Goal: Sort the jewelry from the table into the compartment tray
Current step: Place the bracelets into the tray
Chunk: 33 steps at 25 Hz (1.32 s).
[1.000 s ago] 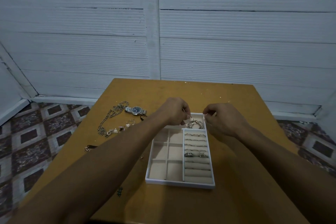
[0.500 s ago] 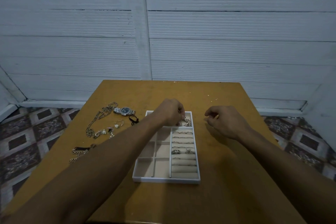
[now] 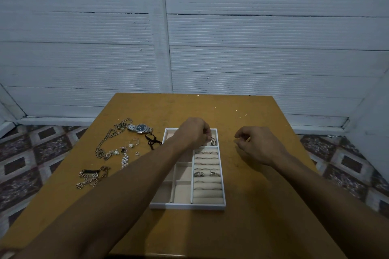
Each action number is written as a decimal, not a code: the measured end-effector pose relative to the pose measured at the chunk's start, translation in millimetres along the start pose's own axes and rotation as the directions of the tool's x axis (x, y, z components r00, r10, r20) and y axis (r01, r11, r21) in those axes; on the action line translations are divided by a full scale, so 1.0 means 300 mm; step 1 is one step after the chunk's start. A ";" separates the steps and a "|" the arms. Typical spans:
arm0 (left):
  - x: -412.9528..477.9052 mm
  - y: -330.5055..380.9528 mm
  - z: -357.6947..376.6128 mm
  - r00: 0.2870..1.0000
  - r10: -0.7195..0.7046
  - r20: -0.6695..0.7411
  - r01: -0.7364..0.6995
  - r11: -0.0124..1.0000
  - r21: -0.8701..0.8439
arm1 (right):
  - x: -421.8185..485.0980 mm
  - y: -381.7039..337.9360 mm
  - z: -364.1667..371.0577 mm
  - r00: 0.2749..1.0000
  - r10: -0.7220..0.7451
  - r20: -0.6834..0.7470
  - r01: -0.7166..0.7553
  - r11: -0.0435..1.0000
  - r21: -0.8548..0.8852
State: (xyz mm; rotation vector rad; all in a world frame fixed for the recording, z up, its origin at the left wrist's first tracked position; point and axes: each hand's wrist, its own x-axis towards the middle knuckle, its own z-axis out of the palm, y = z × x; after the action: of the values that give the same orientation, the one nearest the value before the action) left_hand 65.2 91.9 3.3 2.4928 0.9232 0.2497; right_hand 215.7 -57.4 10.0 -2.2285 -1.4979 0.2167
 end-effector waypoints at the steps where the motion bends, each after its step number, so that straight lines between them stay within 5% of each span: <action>1: -0.001 -0.002 0.003 1.000 -0.001 -0.004 0.001 1.000 -0.004 | -0.002 -0.001 0.001 1.000 0.000 0.002 0.000 1.000 -0.003; 12: -0.169 -0.061 -0.018 0.971 0.114 -0.210 -0.103 0.993 0.063 | -0.013 -0.102 0.031 0.999 -0.042 -0.002 0.042 0.998 0.041; 22: -0.540 -0.387 -0.219 0.928 -0.069 -0.366 0.111 0.989 0.094 | -0.039 -0.395 0.155 0.975 -0.211 0.073 0.209 0.977 0.032; 33: -0.673 -0.549 -0.226 0.930 -0.134 -0.342 0.189 0.973 0.133 | -0.026 -0.612 0.332 0.946 -0.275 0.171 0.306 0.933 -0.189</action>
State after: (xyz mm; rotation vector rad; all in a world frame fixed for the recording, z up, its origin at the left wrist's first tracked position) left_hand -203.1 94.3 -19.1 2.5486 1.3273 0.5730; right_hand 22.0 20.2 1.8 -2.1493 -1.9915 0.1273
